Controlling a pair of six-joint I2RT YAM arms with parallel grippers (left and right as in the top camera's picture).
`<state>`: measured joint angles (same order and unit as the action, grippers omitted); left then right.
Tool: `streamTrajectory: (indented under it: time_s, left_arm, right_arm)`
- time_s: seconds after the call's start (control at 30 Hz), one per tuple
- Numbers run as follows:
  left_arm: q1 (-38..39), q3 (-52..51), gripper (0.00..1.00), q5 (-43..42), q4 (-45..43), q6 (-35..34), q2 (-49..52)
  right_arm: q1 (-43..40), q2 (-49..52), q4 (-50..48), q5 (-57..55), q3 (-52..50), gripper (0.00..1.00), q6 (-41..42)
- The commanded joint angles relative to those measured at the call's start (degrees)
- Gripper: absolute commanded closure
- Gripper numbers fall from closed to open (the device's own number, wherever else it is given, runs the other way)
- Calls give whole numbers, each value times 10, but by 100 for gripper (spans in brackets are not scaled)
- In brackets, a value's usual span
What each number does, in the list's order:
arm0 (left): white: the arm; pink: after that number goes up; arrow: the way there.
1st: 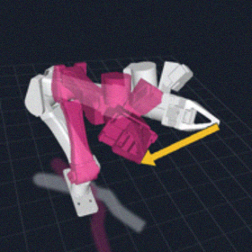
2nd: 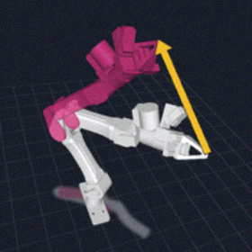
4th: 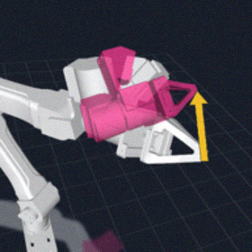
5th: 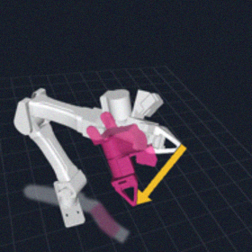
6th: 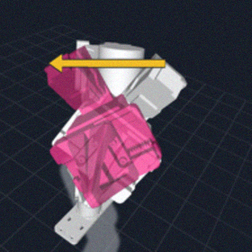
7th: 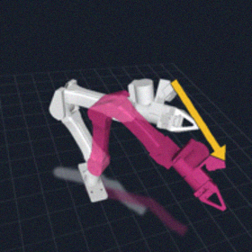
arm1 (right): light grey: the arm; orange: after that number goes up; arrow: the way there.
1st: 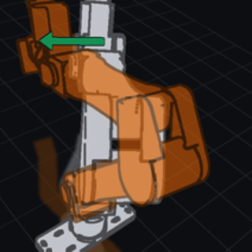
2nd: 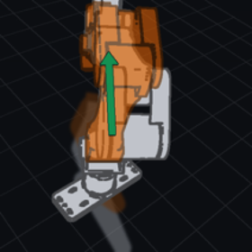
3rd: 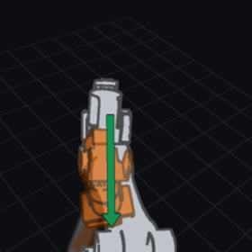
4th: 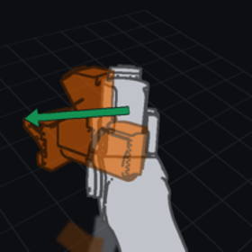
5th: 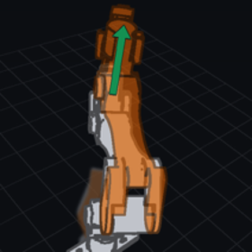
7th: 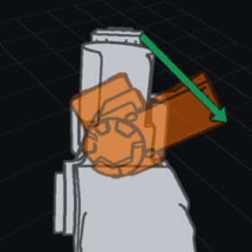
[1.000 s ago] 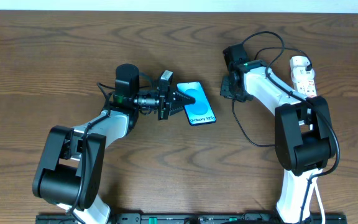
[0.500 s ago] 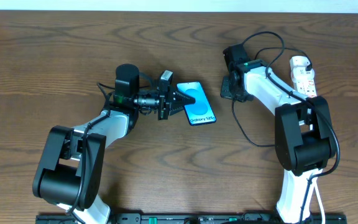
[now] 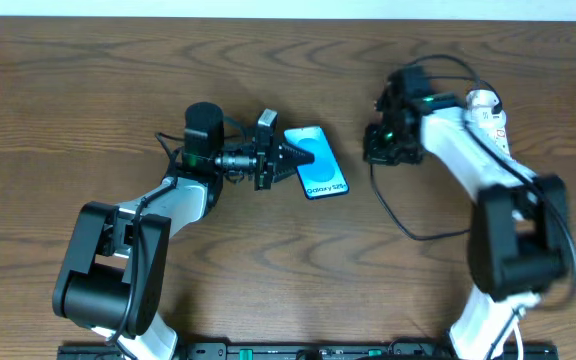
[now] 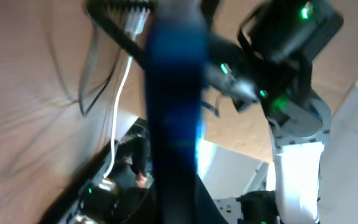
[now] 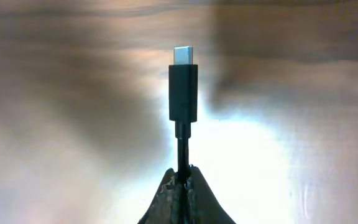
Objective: Plug charger to phone and switch on socket
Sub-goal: 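Carry the plug with the right gripper to the phone's bottom port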
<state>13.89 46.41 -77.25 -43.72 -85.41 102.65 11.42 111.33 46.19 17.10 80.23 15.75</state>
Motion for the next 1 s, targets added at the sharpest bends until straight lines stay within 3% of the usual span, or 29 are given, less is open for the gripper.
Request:
streamTrajectory:
  time_s: [0.0, 0.13, 0.33, 0.47, 0.6, 0.77, 0.83, 0.97]
  left_arm:
    - [-2, 17, 93, -3, -74, 9, -4]
    - [-2, 21, 93, 0, -128, 9, -4]
    - [-2, 22, 93, 8, -128, 13, -4]
    - [-2, 22, 93, 20, -128, 20, -4]
    - [-2, 22, 93, 62, -128, 20, -4]
    - [-2, 22, 93, 85, -129, 21, -4]
    - [-2, 22, 92, 72, -148, 29, -4]
    - [-2, 22, 93, 46, -198, 29, -4]
  right_arm:
    - [-23, -104, 50, 131, 4, 99, -100]
    - [-36, -189, 166, 173, 3, 99, -177]
    - [-34, -306, 303, 249, -5, 99, -279]
    - [-34, -391, 326, 266, -40, 99, -285]
    - [-33, -490, 287, 266, -121, 98, -225]
    - [-8, -579, 147, 266, -252, 99, -110]
    - [15, -594, 79, 256, -301, 98, -67]
    - [56, -577, 34, 194, -329, 98, -27]
